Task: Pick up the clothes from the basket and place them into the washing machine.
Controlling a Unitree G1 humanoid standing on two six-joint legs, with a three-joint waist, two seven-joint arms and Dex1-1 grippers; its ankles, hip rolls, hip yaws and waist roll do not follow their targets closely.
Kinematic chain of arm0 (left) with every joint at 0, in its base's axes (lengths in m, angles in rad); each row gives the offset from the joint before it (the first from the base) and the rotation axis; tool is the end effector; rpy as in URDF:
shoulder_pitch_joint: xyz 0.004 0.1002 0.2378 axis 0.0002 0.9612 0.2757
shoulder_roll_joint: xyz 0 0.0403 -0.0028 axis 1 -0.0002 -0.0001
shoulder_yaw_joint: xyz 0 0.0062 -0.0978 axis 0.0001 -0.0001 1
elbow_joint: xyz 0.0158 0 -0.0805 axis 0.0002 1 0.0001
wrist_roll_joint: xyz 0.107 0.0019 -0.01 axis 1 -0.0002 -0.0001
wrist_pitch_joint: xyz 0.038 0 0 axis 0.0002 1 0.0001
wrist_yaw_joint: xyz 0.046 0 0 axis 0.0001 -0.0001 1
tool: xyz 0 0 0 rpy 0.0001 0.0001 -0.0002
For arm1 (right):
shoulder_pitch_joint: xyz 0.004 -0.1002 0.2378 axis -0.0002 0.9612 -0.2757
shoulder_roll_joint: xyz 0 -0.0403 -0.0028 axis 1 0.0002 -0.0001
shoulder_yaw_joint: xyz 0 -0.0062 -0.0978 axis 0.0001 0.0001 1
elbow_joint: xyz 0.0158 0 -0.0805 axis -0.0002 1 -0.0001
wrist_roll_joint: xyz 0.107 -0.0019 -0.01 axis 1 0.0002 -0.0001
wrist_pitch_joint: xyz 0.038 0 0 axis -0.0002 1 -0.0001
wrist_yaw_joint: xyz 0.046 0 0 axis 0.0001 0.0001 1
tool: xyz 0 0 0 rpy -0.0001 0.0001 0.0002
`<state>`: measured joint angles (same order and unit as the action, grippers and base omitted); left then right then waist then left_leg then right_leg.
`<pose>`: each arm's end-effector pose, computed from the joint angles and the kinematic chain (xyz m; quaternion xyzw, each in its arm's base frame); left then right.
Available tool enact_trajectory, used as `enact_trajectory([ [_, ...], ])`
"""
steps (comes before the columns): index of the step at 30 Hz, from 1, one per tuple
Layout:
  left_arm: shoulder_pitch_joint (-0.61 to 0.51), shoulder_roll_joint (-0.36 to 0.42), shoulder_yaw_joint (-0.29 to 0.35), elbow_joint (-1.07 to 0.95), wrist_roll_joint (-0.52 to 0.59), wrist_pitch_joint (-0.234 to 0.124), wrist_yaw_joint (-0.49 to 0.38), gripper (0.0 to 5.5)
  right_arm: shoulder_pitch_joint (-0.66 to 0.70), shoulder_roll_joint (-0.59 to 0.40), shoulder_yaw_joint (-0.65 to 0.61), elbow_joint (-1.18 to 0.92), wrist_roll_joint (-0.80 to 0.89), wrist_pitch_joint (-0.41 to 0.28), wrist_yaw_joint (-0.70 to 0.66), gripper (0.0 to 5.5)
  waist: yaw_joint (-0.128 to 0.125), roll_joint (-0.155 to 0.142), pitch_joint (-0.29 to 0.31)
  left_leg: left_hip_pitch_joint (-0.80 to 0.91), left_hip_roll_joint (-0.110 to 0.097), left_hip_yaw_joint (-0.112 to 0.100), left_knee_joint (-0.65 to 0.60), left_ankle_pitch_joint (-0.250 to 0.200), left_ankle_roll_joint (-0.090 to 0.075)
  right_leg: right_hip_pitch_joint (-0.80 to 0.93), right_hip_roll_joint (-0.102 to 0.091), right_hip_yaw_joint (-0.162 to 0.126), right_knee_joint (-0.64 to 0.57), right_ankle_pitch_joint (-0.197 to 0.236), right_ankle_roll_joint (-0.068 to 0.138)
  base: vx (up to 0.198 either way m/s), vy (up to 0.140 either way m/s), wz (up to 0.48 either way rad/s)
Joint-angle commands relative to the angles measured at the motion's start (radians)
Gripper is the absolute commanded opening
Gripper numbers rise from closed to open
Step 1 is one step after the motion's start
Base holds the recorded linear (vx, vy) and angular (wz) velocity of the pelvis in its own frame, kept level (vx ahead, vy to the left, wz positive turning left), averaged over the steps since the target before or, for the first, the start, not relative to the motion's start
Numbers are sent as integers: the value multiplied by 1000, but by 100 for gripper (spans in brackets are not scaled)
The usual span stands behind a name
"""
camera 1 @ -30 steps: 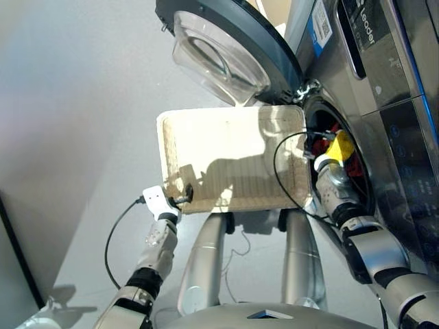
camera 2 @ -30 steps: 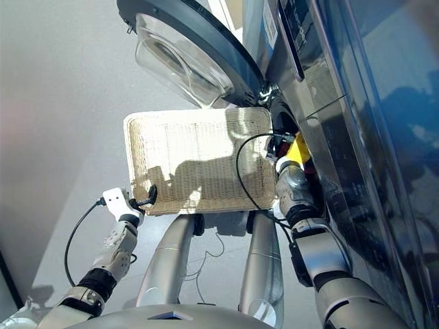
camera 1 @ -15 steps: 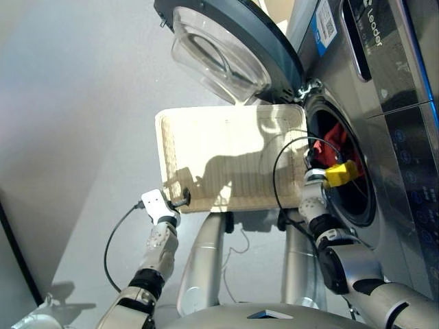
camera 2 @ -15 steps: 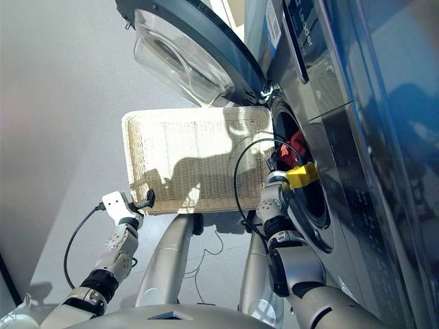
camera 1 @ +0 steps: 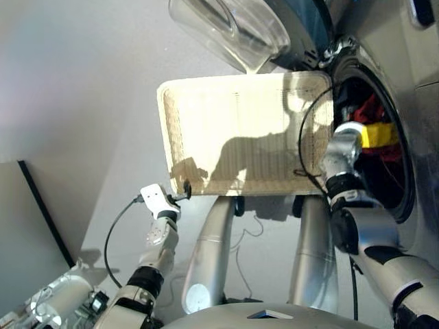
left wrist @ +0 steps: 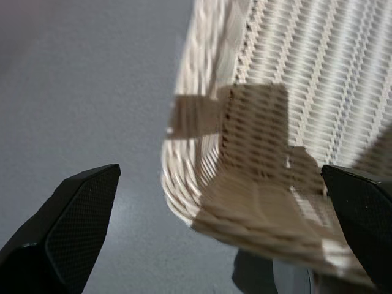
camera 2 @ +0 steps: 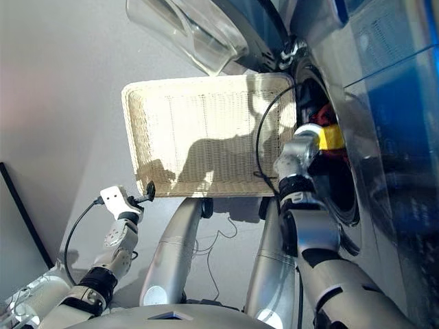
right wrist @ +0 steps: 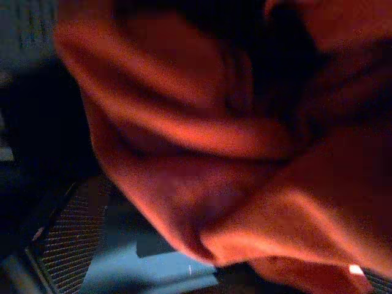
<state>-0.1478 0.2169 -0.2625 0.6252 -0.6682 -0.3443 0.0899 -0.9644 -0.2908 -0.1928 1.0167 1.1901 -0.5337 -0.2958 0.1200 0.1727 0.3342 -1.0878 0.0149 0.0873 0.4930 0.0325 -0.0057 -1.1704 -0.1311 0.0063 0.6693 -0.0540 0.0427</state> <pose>0.2131 0.1684 -0.0240 -0.1611 0.1064 0.0595 0.9794 0.3509 -0.2203 0.1552 0.5044 -0.1732 -0.3107 0.7868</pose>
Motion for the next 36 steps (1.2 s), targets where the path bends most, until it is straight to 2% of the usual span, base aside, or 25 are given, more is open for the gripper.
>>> enact_trajectory([
  [1,34,38,16,-10,-15,-40,6,550,-9,-105,25,-72,-68,-61,-23,550,13,53,-40,-70,7,-14,117,-105,-7,-28,41,-4,-5,-17,-8,0,0,0],
  [3,36,41,14,-15,-15,-40,3,550,-33,-143,22,-70,-75,-66,-32,550,16,55,-44,-78,10,-17,127,-111,-6,-38,46,-3,2,-22,-11,0,0,0],
  [5,49,52,24,-25,-13,-44,4,550,-74,-247,27,-120,-153,-99,-95,550,14,50,-57,-81,14,-15,130,-114,-7,-44,52,-3,4,-21,-10,0,0,0],
  [6,48,49,23,-26,-13,-44,4,550,-76,-246,28,-128,-170,-97,-114,550,15,52,-57,-82,14,-15,130,-114,-7,-45,52,-3,4,-20,-10,0,0,0],
  [7,57,58,38,-31,-4,-49,6,550,-72,-329,43,-189,-289,-108,-163,550,7,45,-66,-76,19,-16,123,-112,-8,-44,54,-6,0,-20,-9,0,0,0],
  [9,62,62,40,-37,1,-52,6,550,-70,-357,49,-218,-349,-106,-210,550,7,46,-70,-73,20,-15,120,-110,-8,-42,56,-9,0,-20,-9,0,0,0],
  [10,69,73,50,-41,10,-56,1,550,-62,-422,72,-216,-419,-83,-222,550,2,35,-79,-65,22,-16,113,-108,-10,-39,58,-12,2,-21,-10,0,0,0],
  [12,68,75,55,-42,7,-56,-1,550,-62,-440,76,-216,-418,-85,-220,550,-1,31,-84,-60,23,-17,109,-108,-11,-34,59,-14,-1,-20,-11,0,0,0],
  [16,57,72,59,-27,-13,-51,-3,550,-35,-398,94,-120,-337,-46,-140,550,-12,0,-99,-40,30,-21,78,-99,-14,-5,58,-29,-34,-8,-14,0,0,0],
  [19,59,62,62,-18,-20,-44,-15,550,7,-318,125,-38,-297,7,-63,550,-13,-16,-101,-31,33,-26,62,-91,-14,16,57,-38,-59,3,-16,0,0,0],
  [25,73,54,74,10,-13,-30,-30,550,122,-155,183,-36,-288,65,40,550,-16,-46,-99,-14,34,-37,38,-72,-14,51,48,-62,-87,18,-17,0,0,0],
  [26,75,55,75,10,-13,-30,-31,550,125,-153,182,-39,-290,65,38,550,-17,-46,-100,-12,34,-38,36,-70,-15,53,47,-63,-88,18,-17,0,0,0],
  [30,78,55,98,37,-5,-25,-42,550,180,-67,249,-55,-308,107,113,550,-5,-77,-94,15,30,-54,-2,-46,-16,98,34,-90,-130,36,-13,0,0,0],
  [32,77,58,105,44,-3,-24,-45,550,184,-56,263,-48,-319,118,125,550,-3,-84,-93,28,28,-57,-16,-39,-17,114,30,-95,-146,40,-12,0,0,0],
  [33,70,59,111,72,5,-20,-50,550,206,-32,301,-33,-328,148,163,550,3,-104,-92,53,24,-63,-39,-28,-19,146,26,-109,-174,49,-10,0,0,0],
  [34,65,62,116,83,8,-17,-53,550,213,-22,323,-25,-343,162,176,550,6,-111,-90,67,21,-66,-53,-22,-20,165,24,-116,-190,52,-9,0,0,0],
  [36,64,59,118,94,10,-15,-58,550,226,-9,339,-24,-349,175,193,550,8,-117,-87,86,19,-70,-67,-15,-21,184,22,-120,-205,56,-7,0,0,0],
])
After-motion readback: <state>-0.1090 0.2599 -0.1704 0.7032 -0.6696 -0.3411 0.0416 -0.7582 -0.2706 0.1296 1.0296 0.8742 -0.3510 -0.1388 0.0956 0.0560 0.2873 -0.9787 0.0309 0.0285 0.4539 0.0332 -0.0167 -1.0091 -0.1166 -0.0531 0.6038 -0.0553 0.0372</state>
